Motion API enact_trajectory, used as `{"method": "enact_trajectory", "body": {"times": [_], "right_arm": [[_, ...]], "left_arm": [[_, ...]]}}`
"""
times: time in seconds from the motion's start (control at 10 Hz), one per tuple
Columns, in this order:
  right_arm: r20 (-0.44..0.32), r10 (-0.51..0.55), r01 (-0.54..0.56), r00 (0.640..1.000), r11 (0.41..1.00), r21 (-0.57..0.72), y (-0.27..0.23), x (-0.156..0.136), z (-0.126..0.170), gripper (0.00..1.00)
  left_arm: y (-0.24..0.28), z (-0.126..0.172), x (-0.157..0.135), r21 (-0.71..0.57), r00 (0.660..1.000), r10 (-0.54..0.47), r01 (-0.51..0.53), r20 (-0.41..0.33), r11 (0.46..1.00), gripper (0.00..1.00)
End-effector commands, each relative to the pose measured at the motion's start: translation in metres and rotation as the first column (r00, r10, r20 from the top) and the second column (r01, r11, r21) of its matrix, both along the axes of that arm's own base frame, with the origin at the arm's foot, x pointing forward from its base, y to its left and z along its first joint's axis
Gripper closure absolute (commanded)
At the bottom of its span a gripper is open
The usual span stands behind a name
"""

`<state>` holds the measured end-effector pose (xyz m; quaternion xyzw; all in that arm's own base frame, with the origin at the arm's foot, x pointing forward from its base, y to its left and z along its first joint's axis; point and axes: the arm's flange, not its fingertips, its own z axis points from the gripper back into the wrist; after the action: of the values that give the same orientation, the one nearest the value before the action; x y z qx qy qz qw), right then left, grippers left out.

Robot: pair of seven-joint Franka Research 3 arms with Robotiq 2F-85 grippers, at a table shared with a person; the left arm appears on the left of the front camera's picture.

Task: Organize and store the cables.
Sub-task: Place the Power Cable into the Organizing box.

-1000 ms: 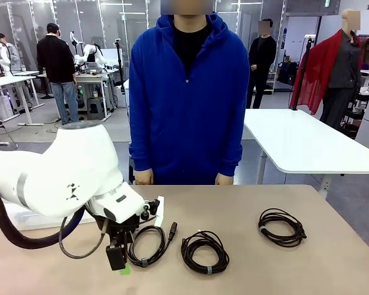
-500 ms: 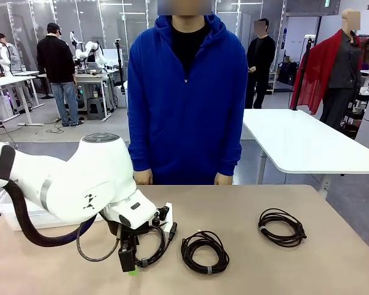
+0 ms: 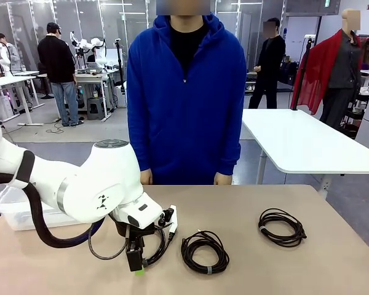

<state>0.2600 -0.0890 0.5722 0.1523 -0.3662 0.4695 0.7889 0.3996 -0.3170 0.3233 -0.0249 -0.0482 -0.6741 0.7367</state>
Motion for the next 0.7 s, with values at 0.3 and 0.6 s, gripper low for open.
{"method": "enact_trajectory", "body": {"times": [0.3, 0.6], "right_arm": [[0.003, 0.001, -0.001, 1.0, 1.0, -0.002, 0.0001, -0.0012, 0.0005, 0.0], [0.003, 0.001, -0.001, 1.0, 1.0, -0.002, 0.0001, -0.0012, 0.0005, 0.0]], "left_arm": [[-0.0047, -0.0113, 0.0128, 0.004, 1.0, -0.006, 0.006, 0.004, 1.0, 0.6], [-0.0041, -0.0147, 0.0114, 0.004, 1.0, 0.005, -0.005, -0.001, 1.0, 1.0]]}}
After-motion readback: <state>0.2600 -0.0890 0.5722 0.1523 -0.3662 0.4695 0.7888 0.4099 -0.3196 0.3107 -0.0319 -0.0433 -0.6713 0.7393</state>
